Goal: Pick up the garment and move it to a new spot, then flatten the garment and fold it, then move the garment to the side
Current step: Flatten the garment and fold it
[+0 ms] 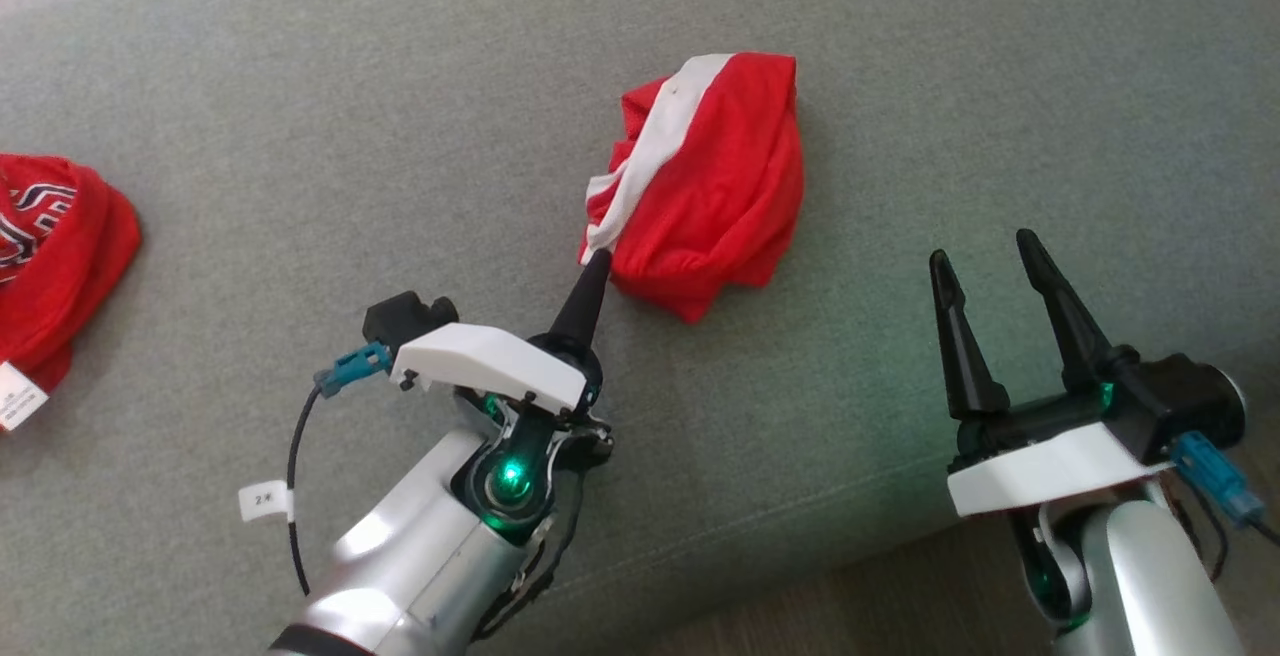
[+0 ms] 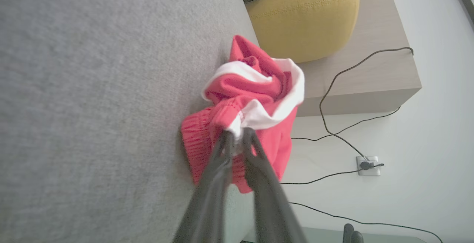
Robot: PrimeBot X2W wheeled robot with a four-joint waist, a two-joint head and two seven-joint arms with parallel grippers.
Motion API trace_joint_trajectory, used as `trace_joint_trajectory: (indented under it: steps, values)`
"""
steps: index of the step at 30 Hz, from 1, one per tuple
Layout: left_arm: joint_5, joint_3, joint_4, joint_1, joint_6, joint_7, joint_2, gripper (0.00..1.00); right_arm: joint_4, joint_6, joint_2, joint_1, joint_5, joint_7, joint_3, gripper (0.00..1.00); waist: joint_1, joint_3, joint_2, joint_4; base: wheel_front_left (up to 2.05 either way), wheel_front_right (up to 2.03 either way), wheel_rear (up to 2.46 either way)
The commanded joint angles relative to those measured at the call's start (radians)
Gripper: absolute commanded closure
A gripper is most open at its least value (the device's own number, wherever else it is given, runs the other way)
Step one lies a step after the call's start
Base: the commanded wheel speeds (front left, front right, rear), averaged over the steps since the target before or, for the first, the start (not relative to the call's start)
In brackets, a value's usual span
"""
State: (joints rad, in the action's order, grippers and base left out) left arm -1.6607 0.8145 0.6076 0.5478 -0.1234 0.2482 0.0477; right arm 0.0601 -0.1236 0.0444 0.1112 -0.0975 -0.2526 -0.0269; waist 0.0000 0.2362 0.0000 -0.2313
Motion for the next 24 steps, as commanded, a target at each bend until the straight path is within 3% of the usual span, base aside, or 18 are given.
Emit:
trace_joint_trajectory:
  steps: [1,5,10,13,24]
  values:
    - [0.016,-0.023,-0.036,0.036,-0.007,0.011,0.003,1.00,-0.028,-0.007,0.006,0.025,0.003,-0.009,-0.027,0.00,0.0000,-0.004,0.0000,0.004,0.00,0.00,0.00]
    - [0.058,-0.017,-0.055,0.038,-0.007,0.013,0.003,1.00,-0.024,-0.007,0.006,0.025,0.001,-0.009,-0.031,0.00,0.0000,-0.017,0.0000,0.011,0.00,0.00,0.00]
    - [0.229,-0.057,-0.078,0.083,-0.007,0.013,0.010,1.00,-0.022,-0.007,0.006,0.024,-0.007,-0.009,-0.041,0.00,0.0000,-0.043,0.0000,0.005,0.00,0.00,0.00]
    - [0.279,-0.071,-0.092,0.120,-0.007,0.013,0.013,1.00,-0.021,-0.007,0.006,0.024,-0.011,-0.009,-0.045,0.00,0.0000,-0.052,0.0000,-0.001,0.00,0.00,0.00]
    - [0.442,0.007,-0.075,0.474,-0.007,-0.055,0.078,1.00,-0.015,-0.007,0.006,0.041,-0.039,-0.009,-0.084,0.00,0.0000,-0.092,0.0000,-0.098,0.00,0.00,0.00]
